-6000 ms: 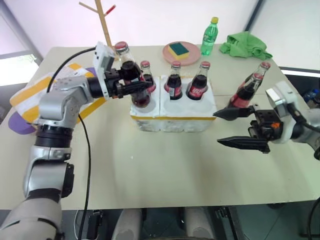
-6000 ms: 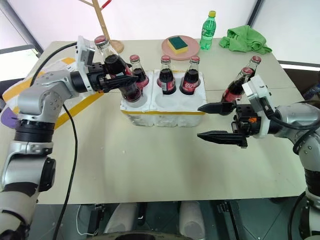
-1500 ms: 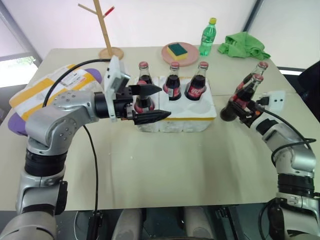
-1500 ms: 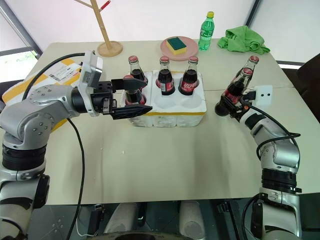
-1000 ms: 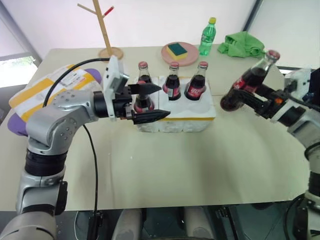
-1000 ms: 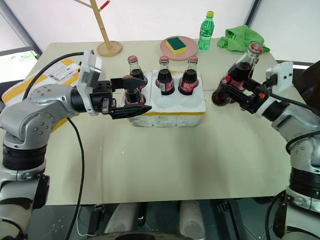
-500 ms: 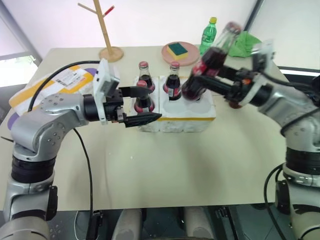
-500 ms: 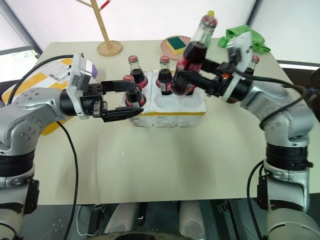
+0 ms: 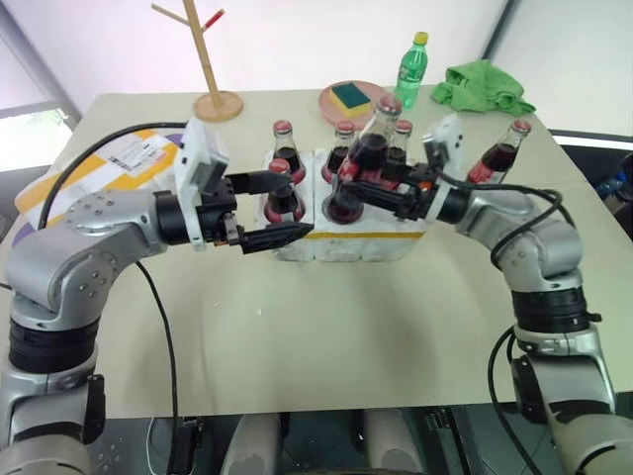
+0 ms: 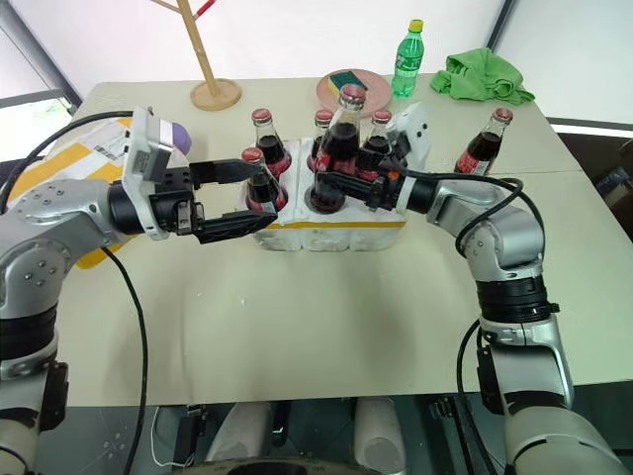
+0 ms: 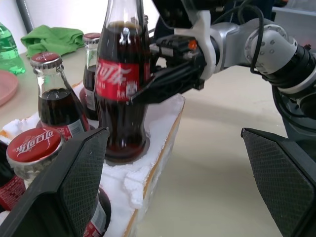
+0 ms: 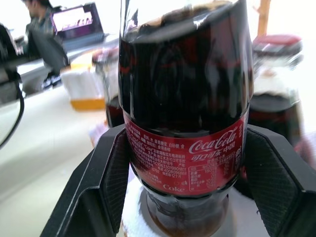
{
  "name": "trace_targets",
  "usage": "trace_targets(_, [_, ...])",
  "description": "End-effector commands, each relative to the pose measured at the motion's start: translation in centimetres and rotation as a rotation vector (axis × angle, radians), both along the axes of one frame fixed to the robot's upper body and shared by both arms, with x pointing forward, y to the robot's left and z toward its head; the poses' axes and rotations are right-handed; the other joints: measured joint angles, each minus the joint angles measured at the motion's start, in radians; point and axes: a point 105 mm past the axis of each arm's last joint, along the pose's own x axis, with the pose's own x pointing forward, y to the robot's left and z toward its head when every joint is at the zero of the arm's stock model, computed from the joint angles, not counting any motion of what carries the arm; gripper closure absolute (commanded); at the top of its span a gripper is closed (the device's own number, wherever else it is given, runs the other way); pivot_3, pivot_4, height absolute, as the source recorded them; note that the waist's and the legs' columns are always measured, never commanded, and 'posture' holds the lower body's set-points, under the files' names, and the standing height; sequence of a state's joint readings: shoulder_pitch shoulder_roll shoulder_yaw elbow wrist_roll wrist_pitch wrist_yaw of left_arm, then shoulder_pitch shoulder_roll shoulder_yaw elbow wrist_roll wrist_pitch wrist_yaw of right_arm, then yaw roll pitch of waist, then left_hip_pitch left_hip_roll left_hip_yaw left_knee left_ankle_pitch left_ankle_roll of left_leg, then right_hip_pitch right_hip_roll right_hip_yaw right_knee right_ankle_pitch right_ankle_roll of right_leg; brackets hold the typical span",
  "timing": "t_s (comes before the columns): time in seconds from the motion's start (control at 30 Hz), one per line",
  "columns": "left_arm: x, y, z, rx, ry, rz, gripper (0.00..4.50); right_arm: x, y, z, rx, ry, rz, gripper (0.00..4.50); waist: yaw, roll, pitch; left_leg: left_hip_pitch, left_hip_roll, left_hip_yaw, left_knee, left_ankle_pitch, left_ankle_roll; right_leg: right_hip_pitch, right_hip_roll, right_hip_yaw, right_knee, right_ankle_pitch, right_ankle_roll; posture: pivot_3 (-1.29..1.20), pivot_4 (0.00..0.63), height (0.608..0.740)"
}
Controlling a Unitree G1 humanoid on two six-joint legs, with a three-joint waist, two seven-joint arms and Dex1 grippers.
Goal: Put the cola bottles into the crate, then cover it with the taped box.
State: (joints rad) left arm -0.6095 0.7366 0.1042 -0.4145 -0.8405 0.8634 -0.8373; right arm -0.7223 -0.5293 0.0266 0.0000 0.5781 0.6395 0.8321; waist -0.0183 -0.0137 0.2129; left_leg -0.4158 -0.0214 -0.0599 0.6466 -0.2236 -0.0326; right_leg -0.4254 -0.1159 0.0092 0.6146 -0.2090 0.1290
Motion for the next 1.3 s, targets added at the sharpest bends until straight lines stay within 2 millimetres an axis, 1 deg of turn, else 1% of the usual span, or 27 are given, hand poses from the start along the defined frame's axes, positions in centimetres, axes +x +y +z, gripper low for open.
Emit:
trace_targets(0.03, [-0.5, 0.1, 1.3, -0.011, -0.057, -0.001, 0.0, -0.3, 0.4, 1.8, -0.019, -0.12, 0.034, 1.82, 0.001, 0.0, 0.0, 0.0, 0.0, 0.0, 0.0, 0.0, 0.0, 0.0, 0.0, 0.0, 0.0, 0.0, 0.0, 0.0, 0.15, 0.74])
trace_targets(0.17, [-0.5, 0.1, 1.3, -0.012, -0.056, -0.003, 0.0, -0.2, 1.0, 0.7, -0.086, -0.137, 0.058, 1.82, 0.001, 0.0, 0.0, 0.0, 0.0, 0.0, 0.0, 0.0, 0.0, 0.0, 0.0, 0.0, 0.0, 0.0, 0.0, 0.0, 0.15, 0.74])
trace_targets(0.23, [-0.5, -0.1, 1.3, -0.014, -0.055, -0.009, 0.0, -0.3, 1.2, -0.3, -0.113, -0.102, 0.078, 0.73, 0.0, 0.0, 0.0, 0.0, 0.0, 0.0, 0.0, 0.0, 0.0, 0.0, 0.0, 0.0, 0.0, 0.0, 0.0, 0.0, 0.15, 0.74])
trace_targets(0.27, [-0.5, -0.1, 1.3, -0.014, -0.055, -0.011, 0.0, -0.4, 1.3, -0.5, -0.12, -0.106, 0.089, 0.28, -0.001, 0.0, 0.0, 0.0, 0.0, 0.0, 0.0, 0.0, 0.0, 0.0, 0.0, 0.0, 0.0, 0.0, 0.0, 0.0, 0.15, 0.74])
trace_targets(0.3, [-0.5, -0.1, 1.3, -0.014, -0.056, -0.012, 0.0, -0.4, 1.4, -0.5, -0.125, -0.116, 0.092, 0.04, -0.001, 0.0, 0.0, 0.0, 0.0, 0.0, 0.0, 0.0, 0.0, 0.0, 0.0, 0.0, 0.0, 0.0, 0.0, 0.0, 0.15, 0.74])
trace_targets(0.4, [-0.5, -0.2, 1.3, -0.015, -0.059, -0.015, 0.0, -0.2, 1.1, -0.1, -0.124, -0.141, 0.07, 0.04, 0.0, 0.0, 0.0, 0.0, 0.0, 0.0, 0.0, 0.0, 0.0, 0.0, 0.0, 0.0, 0.001, 0.0, 0.0, 0.0, 0.15, 0.74])
trace_targets(0.5, [-0.4, -0.3, 1.4, -0.015, -0.061, -0.017, 0.0, 0.1, -0.2, 1.0, -0.097, -0.148, 0.032, 0.04, 0.0, 0.0, 0.0, 0.001, 0.0, 0.0, 0.0, 0.0, 0.0, 0.0, 0.0, 0.0, 0.001, 0.0, 0.0, 0.0, 0.15, 0.74])
trace_targets(0.57, [-0.4, -0.3, 1.3, -0.014, -0.061, -0.019, 0.0, 0.1, -1.4, 1.7, -0.084, -0.154, 0.01, 0.04, 0.003, 0.0, 0.0, 0.0, 0.0, 0.0, 0.0, 0.0, 0.0, 0.0, 0.0, 0.0, 0.001, 0.0, 0.0, 0.0, 0.15, 0.74])
trace_targets(0.67, [-0.3, -0.3, 1.3, -0.012, -0.06, -0.024, 0.0, 0.0, -4.4, 3.3, -0.05, -0.153, -0.054, 0.04, 0.007, 0.0, 0.0, 0.0, 0.0, 0.0, 0.0, 0.0, 0.0, 0.0, 0.0, 0.0, 0.0, 0.0, 0.0, 0.0, 0.15, 0.74])
trace_targets(0.77, [-0.3, -0.4, 1.2, -0.011, -0.058, -0.03, 0.0, -0.9, -8.4, 4.2, -0.042, -0.132, -0.131, 0.04, 0.008, 0.0, 0.0, 0.0, 0.0, 0.0, 0.0, 0.0, 0.0, 0.001, 0.0, 0.0, 0.0, 0.0, 0.0, 0.0, 0.15, 0.74])
trace_targets(0.8, [-0.2, -0.3, 1.2, -0.011, -0.057, -0.032, 0.0, -1.1, -9.3, 4.2, -0.044, -0.122, -0.152, 0.04, 0.008, 0.0, 0.0, 0.0, 0.0, 0.0, 0.0, 0.0, 0.0, 0.001, 0.0, 0.0, 0.0, 0.0, 0.0, 0.0, 0.15, 0.74])
trace_targets(0.87, [-0.1, -0.4, 1.1, -0.011, -0.055, -0.036, 0.0, -2.3, -11.1, 3.8, -0.079, -0.101, -0.164, 0.04, 0.007, 0.0, 0.0, 0.0, 0.0, 0.0, 0.0, 0.0, 0.0, 0.001, 0.0, 0.0, 0.0, 0.0, 0.0, 0.0, 0.15, 0.74])
trace_targets(0.97, [0.3, -0.5, 1.1, -0.014, -0.057, -0.045, 0.0, -4.0, -12.6, 2.7, -0.134, -0.063, -0.176, 0.04, 0.005, 0.0, 0.0, 0.0, 0.0, 0.0, 0.0, 0.0, 0.0, 0.001, 0.0, 0.0, 0.0, -0.002, -0.003, 0.0, 0.15, 0.74])
trace_targets(1.0, [0.4, -0.7, 1.2, -0.017, -0.059, -0.052, 0.0, -4.0, -13.5, 2.4, -0.134, -0.04, -0.226, 0.04, 0.0, 0.0, 0.0, 0.0, 0.0, 0.0, 0.0, 0.0, 0.0, 0.001, 0.0, 0.0, 0.0, -0.002, -0.003, 0.0, 0.15, 0.74])
trace_targets(1.07, [0.6, -1.0, 1.3, -0.02, -0.062, -0.067, 0.0, -4.0, -15.1, 2.1, -0.141, -0.048, -0.322, 0.04, -0.001, 0.0, 0.0, 0.001, 0.0, 0.001, 0.001, 0.0, 0.0, 0.001, 0.0, 0.001, 0.0, -0.002, -0.003, 0.0, 0.15, 0.74])
trace_targets(1.1, [0.6, -1.0, 1.3, -0.02, -0.063, -0.071, 0.0, -4.1, -15.6, 2.1, -0.142, -0.052, -0.352, 0.04, -0.001, 0.0, 0.0, 0.001, 0.0, 0.001, 0.001, 0.0, 0.0, 0.001, 0.0, 0.001, 0.001, -0.001, -0.003, 0.0, 0.15, 0.74])
trace_targets(1.17, [0.7, -1.2, 1.3, -0.02, -0.065, -0.082, 0.0, -4.2, -17.2, 1.2, -0.194, -0.046, -0.42, 0.04, 0.001, 0.0, 0.0, 0.001, 0.0, 0.002, 0.001, 0.0, 0.0, 0.001, 0.0, 0.001, 0.001, -0.001, -0.004, 0.0, 0.15, 0.74])
trace_targets(1.2, [0.7, -1.3, 1.3, -0.019, -0.066, -0.084, 0.0, -4.3, -17.6, 1.0, -0.211, -0.045, -0.436, 0.04, 0.003, 0.0, 0.0, 0.001, 0.0, 0.002, 0.001, 0.0, 0.0, 0.001, 0.0, 0.001, 0.001, -0.001, -0.004, 0.0, 0.15, 0.74])
trace_targets(1.3, [0.8, -1.5, 1.3, -0.021, -0.068, -0.095, 0.0, -3.5, -19.3, 0.6, -0.192, -0.055, -0.549, 0.04, 0.002, 0.0, 0.0, 0.001, 0.0, 0.002, 0.001, 0.0, 0.0, 0.001, 0.0, 0.001, 0.0, -0.001, -0.004, 0.0, 0.15, 0.74])
